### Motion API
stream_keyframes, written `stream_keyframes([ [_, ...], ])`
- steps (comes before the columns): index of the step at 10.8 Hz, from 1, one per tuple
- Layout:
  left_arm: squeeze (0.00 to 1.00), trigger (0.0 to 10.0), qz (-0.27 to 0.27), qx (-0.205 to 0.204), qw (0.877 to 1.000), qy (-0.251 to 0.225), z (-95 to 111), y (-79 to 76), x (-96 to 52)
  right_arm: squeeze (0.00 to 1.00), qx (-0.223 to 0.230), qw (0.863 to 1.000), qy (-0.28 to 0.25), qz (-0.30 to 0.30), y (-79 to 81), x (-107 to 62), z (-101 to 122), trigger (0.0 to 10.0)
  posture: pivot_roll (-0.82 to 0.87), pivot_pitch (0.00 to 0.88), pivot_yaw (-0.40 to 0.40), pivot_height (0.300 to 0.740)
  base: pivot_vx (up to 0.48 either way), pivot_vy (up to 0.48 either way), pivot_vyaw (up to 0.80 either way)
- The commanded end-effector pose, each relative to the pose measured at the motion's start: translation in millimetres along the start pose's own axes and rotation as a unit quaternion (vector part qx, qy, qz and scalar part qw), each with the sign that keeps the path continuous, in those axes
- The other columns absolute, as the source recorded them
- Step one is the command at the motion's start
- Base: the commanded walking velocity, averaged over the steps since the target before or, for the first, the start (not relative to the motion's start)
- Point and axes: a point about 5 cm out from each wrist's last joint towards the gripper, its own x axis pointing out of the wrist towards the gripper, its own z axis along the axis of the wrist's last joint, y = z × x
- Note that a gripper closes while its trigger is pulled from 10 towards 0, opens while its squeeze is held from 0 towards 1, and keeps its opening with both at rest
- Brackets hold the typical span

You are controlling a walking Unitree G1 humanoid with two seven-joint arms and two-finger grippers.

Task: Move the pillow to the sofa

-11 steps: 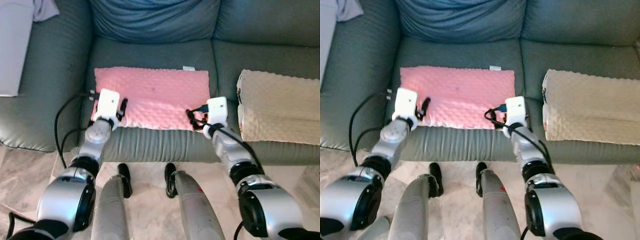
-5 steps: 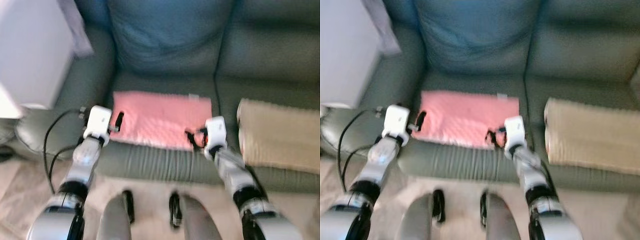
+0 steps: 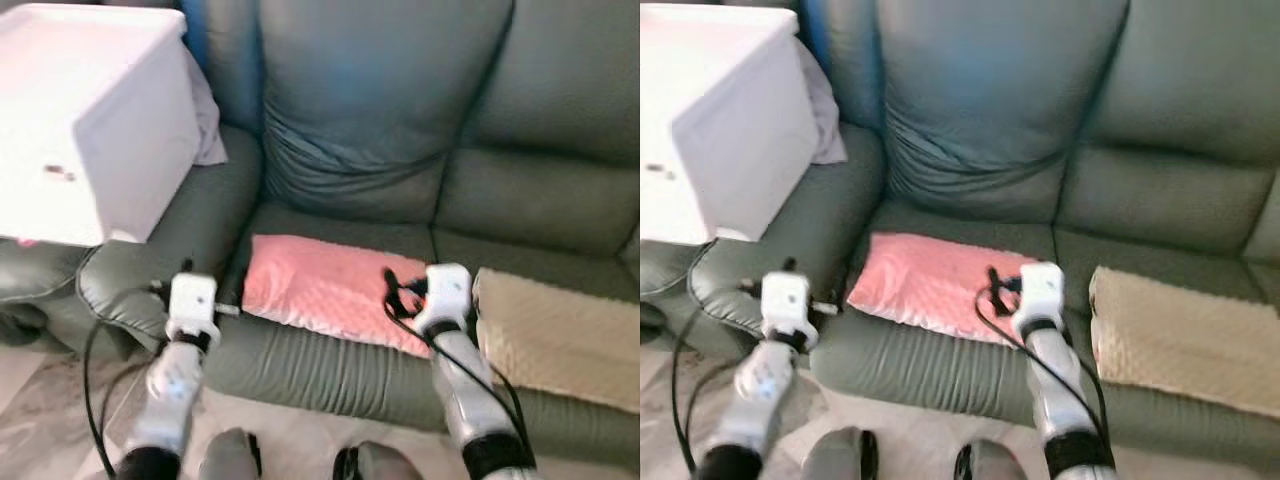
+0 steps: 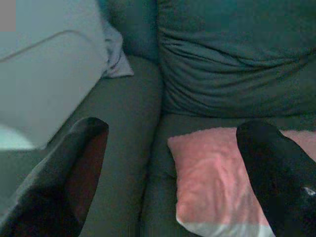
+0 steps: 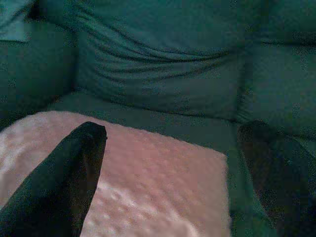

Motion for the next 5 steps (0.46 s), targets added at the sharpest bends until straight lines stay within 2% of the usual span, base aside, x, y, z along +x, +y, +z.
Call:
stream_keyframes([
  [1, 1.0, 10.0, 0.011, -0.005, 1.0, -0.001, 4, 0.2, -0.4, 1.0, 0.005, 1.0, -0.002, -0.022, -7.0, -2.7, 3, 10.0, 0.02, 0.0, -0.059, 0.74, 0.0, 0.0, 0.0],
  [4, 1.0, 10.0, 0.005, 0.015, 1.0, 0.006, 5, -3.1, -5.6, 1.0, 0.007, 1.0, 0.007, -0.026, -17.9, -12.5, -1, 10.0, 0.01, 0.0, -0.056, 0.74, 0.0, 0.0, 0.0],
  [5, 0.0, 10.0, 0.006, 0.019, 1.0, 0.017, 6, -2.5, -0.4, 0.0, -0.019, 1.0, -0.002, 0.015, -13.0, -9.8, 6, 10.0, 0.0, 0.0, -0.047, 0.74, 0.0, 0.0, 0.8],
])
